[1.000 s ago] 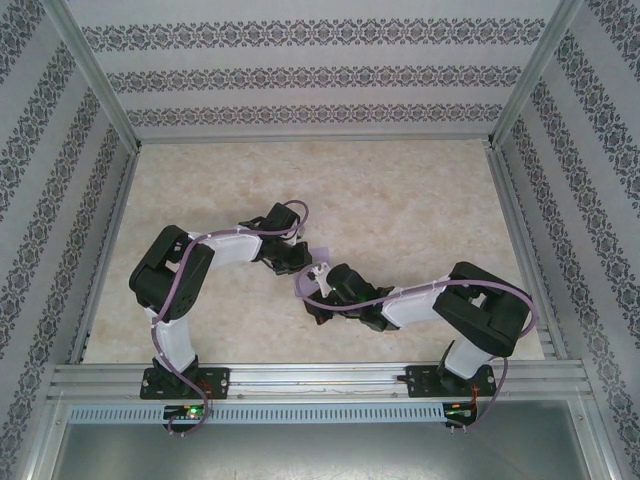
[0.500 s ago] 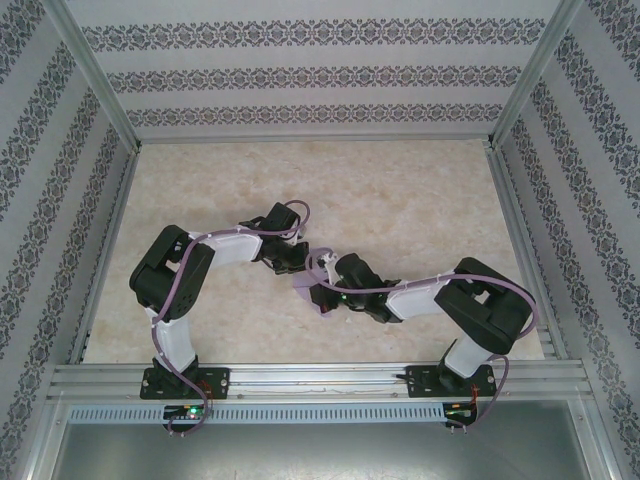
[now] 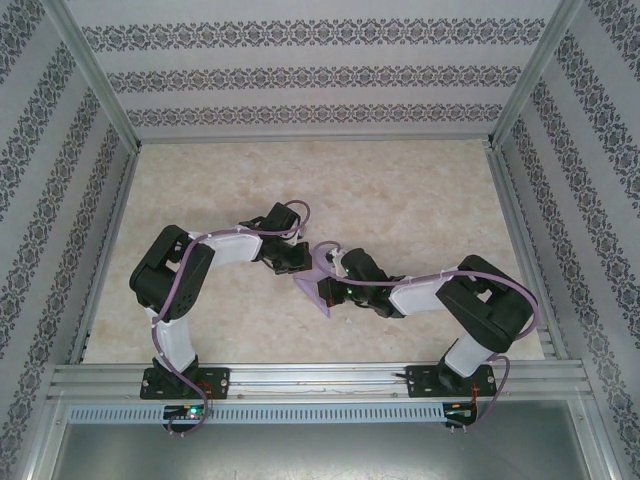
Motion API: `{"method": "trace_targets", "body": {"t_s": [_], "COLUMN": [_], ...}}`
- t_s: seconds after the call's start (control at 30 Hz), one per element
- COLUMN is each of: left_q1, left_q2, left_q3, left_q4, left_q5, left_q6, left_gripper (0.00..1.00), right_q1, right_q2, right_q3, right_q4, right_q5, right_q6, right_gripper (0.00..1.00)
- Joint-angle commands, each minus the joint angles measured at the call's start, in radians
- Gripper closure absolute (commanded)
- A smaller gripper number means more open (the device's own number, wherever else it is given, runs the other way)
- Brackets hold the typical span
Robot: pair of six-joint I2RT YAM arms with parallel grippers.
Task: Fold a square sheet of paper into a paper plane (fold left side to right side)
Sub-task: Third fold the triangle at the center of the table.
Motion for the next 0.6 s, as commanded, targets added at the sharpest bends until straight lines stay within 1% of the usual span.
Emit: {"method": "trace_targets", "body": {"t_s": [0.0, 0.57], "left_q1": [0.012, 0.01], "left_q2": [0.046, 0.049], "left_q3": [-0.005, -0.008], "left_q4": [-0.051, -0.044], "left_q5": [-0.033, -0.029], "left_q6": [0.012, 0.007], "left_gripper": [0.93, 0.92], "right_q1": [-0.011, -0.014], "right_q2": [-0.007, 0.01], "right_q3": [0.022, 0.034], "right_q4": [-0.017, -0.031], "right_q5": [0.009, 0.016], "right_q6": [-0.021, -0.029], "right_gripper": [1.0, 1.0]}}
